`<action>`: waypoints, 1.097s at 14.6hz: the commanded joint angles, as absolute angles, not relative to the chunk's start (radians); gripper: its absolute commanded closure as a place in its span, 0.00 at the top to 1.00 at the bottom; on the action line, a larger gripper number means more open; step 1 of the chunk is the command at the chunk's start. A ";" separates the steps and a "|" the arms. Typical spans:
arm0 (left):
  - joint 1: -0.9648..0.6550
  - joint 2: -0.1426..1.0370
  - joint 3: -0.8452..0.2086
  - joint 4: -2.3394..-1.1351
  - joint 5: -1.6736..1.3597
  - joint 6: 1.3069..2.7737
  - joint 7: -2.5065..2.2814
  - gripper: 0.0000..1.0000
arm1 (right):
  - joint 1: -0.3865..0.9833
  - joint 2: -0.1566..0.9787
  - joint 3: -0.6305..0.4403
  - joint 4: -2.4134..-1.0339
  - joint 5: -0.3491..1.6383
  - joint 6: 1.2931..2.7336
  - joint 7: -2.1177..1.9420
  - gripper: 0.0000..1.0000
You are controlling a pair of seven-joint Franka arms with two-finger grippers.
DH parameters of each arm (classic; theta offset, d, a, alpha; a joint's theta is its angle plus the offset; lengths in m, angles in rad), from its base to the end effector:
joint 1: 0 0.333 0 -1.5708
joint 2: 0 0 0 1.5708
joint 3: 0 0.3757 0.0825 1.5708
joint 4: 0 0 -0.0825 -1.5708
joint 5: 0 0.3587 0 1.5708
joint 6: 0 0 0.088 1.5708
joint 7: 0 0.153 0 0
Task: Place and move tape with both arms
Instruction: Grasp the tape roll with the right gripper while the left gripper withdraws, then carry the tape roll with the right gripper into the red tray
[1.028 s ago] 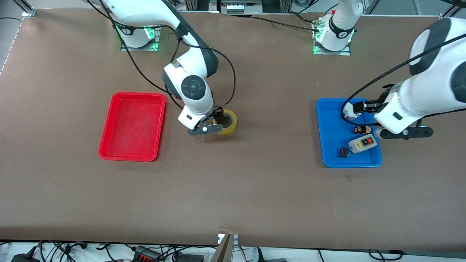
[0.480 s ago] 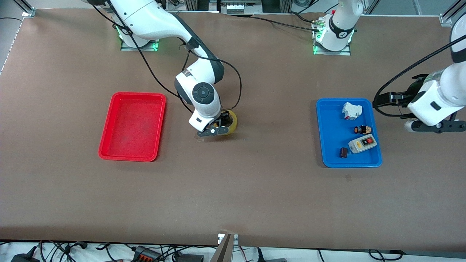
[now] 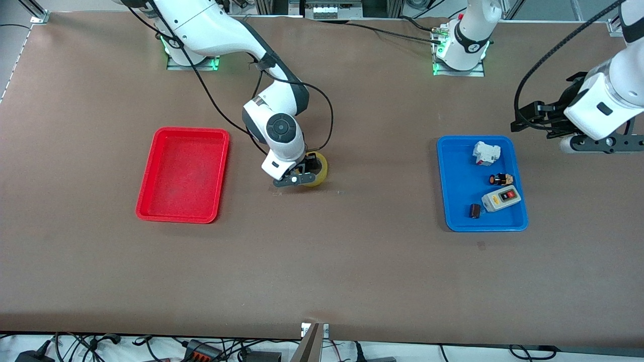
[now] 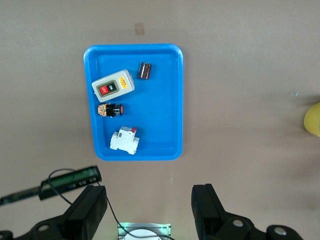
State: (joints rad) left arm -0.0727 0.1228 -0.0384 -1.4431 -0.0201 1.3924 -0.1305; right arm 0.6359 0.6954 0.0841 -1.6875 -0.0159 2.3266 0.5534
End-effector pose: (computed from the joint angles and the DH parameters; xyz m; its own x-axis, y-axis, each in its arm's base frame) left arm 0.5429 -0.0624 0.6142 0.9846 0.0170 -0.1742 0.0176 -0.9998 0.0021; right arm 0.5238 0.4494 0.2087 0.9849 0.1590 -0.0684 0.1589 -0.9873 -0.0081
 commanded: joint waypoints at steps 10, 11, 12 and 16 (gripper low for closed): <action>-0.077 0.127 -0.017 -1.425 -0.032 1.408 -0.141 1.00 | 0.407 0.347 0.077 -1.935 -0.021 2.229 0.355 0.00; -0.077 0.130 -0.017 -1.425 -0.034 1.414 -0.140 1.00 | 0.355 0.306 0.077 -1.989 -0.020 2.230 0.283 0.00; -0.077 0.130 -0.014 -1.425 -0.028 1.414 -0.137 1.00 | 0.298 0.270 0.077 -2.041 -0.020 2.235 0.208 0.01; -0.075 0.124 -0.015 -1.439 -0.026 1.414 -0.138 1.00 | 0.105 0.189 0.077 -2.202 -0.018 2.293 -0.032 0.01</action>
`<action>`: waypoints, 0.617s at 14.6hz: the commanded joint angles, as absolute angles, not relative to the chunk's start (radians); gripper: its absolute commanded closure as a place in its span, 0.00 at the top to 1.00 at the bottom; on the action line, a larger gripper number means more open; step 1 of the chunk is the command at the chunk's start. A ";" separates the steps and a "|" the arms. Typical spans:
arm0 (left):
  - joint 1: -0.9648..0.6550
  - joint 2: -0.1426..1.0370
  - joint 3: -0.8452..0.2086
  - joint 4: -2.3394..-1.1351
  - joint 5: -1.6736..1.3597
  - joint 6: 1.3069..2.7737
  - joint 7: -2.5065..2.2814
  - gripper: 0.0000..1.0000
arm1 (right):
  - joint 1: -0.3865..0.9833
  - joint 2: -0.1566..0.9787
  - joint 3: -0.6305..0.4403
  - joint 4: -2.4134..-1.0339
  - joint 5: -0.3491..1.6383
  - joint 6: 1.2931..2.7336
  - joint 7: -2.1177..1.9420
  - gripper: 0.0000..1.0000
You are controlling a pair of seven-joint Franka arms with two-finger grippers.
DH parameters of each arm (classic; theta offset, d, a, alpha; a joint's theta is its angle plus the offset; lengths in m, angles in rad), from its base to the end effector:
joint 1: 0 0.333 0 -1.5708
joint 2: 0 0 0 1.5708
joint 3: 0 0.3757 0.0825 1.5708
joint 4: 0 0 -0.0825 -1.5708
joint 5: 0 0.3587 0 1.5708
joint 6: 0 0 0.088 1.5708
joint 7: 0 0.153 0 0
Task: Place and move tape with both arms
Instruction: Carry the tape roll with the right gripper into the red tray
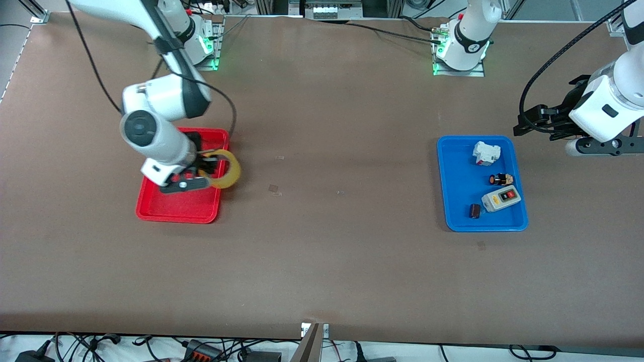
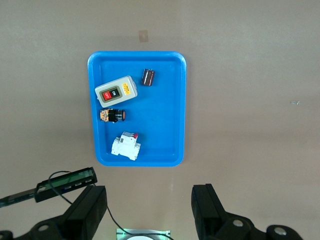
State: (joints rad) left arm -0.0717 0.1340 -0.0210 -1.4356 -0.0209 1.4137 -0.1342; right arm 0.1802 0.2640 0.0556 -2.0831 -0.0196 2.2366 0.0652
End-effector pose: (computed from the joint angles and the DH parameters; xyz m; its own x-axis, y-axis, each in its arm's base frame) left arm 0.5511 -0.0538 0.6125 0.9868 0.0391 -0.1570 0.0400 -0.9992 0.0027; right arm 0.5470 0.1292 0.3201 0.9775 0.1800 -0.1096 0.1818 -0.9833 0.0066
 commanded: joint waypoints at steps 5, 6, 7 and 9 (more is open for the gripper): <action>-0.077 0.097 -0.028 -1.479 -0.026 1.423 -0.138 1.00 | -0.026 0.268 0.075 -2.246 -0.017 2.411 -0.175 0.05; -0.077 0.089 -0.028 -1.491 -0.026 1.437 -0.138 1.00 | -0.026 0.291 0.077 -2.243 -0.017 2.440 -0.175 0.05; -0.074 0.081 -0.028 -1.500 -0.026 1.440 -0.137 1.00 | -0.025 0.313 0.075 -2.241 -0.017 2.466 -0.175 0.05; -0.063 0.058 -0.026 -1.525 -0.026 1.442 -0.129 1.00 | -0.025 0.347 0.077 -2.230 -0.017 2.497 -0.173 0.05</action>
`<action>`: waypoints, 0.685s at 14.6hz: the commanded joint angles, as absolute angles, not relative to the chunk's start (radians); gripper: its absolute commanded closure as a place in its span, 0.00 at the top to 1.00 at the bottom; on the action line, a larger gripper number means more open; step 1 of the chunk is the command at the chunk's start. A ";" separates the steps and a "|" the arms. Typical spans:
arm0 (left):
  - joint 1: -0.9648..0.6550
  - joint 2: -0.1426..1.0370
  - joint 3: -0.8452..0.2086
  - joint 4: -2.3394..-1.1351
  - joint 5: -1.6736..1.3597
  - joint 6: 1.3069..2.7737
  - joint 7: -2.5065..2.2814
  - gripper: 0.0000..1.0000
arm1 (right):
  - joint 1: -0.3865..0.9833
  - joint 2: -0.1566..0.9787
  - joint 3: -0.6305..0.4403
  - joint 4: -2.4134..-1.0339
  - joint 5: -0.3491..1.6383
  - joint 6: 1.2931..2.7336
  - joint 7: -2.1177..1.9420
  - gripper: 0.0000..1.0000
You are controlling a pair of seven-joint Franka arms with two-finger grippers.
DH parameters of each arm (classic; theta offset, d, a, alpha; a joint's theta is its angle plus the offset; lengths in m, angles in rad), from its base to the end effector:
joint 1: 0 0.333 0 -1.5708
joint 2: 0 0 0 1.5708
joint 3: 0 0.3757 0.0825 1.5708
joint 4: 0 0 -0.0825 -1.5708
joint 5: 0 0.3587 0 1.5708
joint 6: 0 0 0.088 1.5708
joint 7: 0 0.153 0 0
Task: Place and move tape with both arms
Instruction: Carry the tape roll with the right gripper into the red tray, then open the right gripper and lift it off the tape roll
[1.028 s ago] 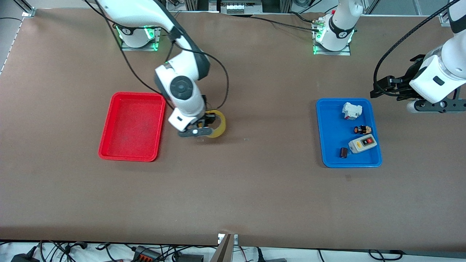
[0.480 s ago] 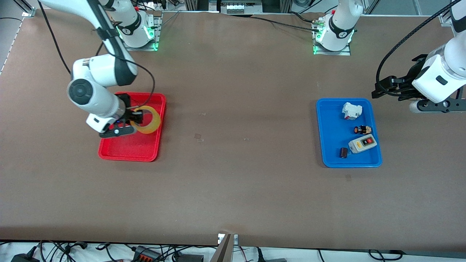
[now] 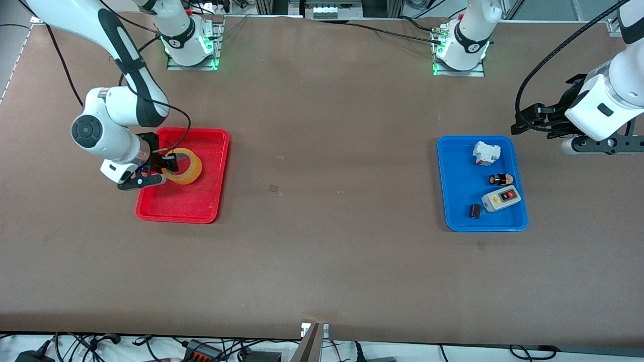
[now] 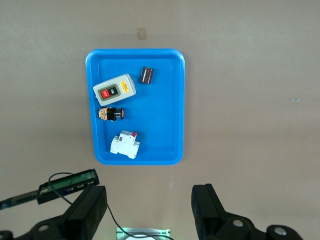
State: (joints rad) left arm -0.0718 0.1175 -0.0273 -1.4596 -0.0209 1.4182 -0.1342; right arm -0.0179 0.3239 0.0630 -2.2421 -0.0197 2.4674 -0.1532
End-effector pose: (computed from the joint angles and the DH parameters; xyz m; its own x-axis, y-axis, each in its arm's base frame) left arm 0.5449 -0.0566 0.6117 0.9866 0.0328 -0.1599 0.0337 -0.9994 0.0027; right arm 0.5343 0.0236 0.2463 0.9729 0.2106 -0.0950 0.2092 -0.9776 -0.0241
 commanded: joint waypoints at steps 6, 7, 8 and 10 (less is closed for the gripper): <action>-0.058 0.048 -0.028 -1.539 -0.028 1.463 -0.129 1.00 | -0.029 0.330 0.074 -2.180 -0.015 2.490 -0.173 0.97; -0.060 0.048 -0.028 -1.539 -0.026 1.463 -0.129 1.00 | -0.032 0.315 0.072 -2.162 -0.015 2.474 -0.175 0.97; -0.058 0.049 -0.028 -1.539 -0.026 1.462 -0.127 1.00 | -0.034 0.296 0.072 -2.133 -0.015 2.430 -0.170 0.98; -0.060 0.049 -0.028 -1.539 -0.026 1.460 -0.129 1.00 | -0.034 0.261 0.072 -2.060 -0.012 2.329 -0.149 0.98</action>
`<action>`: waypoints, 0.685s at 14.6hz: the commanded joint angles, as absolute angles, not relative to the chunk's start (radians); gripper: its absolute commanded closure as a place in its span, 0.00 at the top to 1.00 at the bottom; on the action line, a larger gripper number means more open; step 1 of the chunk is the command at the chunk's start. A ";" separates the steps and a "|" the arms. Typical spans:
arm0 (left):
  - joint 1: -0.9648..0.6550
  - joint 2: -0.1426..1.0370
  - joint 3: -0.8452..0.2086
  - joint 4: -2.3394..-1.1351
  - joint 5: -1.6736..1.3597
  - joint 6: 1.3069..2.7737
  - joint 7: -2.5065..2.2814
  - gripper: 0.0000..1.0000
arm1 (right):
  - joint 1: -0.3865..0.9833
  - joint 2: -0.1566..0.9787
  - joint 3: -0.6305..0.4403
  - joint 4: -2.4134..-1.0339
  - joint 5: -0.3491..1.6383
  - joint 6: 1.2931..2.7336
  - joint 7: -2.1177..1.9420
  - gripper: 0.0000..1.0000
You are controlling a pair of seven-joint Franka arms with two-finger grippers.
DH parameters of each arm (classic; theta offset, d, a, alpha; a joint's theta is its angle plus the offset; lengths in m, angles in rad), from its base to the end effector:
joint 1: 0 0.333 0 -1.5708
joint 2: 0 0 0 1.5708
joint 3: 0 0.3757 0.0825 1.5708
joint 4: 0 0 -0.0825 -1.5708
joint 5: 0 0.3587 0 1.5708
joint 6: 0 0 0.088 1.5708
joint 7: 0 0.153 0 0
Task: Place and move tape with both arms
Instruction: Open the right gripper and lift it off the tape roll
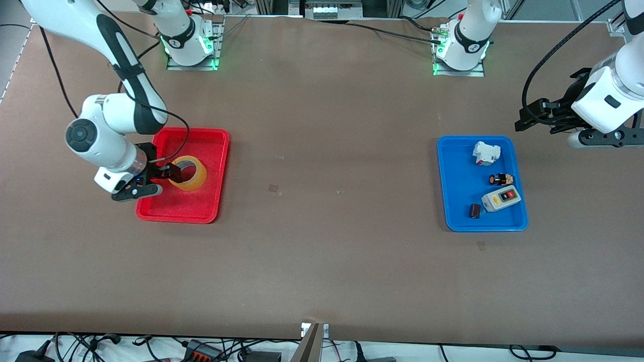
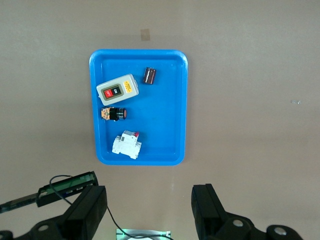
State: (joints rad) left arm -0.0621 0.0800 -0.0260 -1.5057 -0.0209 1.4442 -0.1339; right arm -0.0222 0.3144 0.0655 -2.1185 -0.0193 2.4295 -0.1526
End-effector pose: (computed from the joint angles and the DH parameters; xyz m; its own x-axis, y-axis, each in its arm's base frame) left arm 0.5354 -0.0501 0.6142 0.9888 0.0438 -0.1428 0.0448 -0.9990 0.0039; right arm 0.5778 0.0233 0.2932 0.9786 0.2059 -0.0014 0.2059 -0.9785 -0.0080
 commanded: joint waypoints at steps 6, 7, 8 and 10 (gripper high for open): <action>-0.058 0.051 -0.028 -1.537 -0.026 1.459 -0.130 1.00 | -0.034 0.163 0.071 -1.809 -0.011 1.973 -0.068 0.98; -0.058 0.052 -0.028 -1.537 -0.026 1.460 -0.130 1.00 | -0.034 0.150 0.071 -1.781 -0.012 1.926 -0.052 0.98; -0.058 0.052 -0.028 -1.537 -0.026 1.459 -0.130 1.00 | -0.034 0.115 0.071 -1.770 -0.014 1.884 -0.026 0.98; -0.058 0.052 -0.028 -1.537 -0.026 1.460 -0.130 1.00 | -0.032 0.054 0.071 -1.770 -0.017 1.839 0.017 0.98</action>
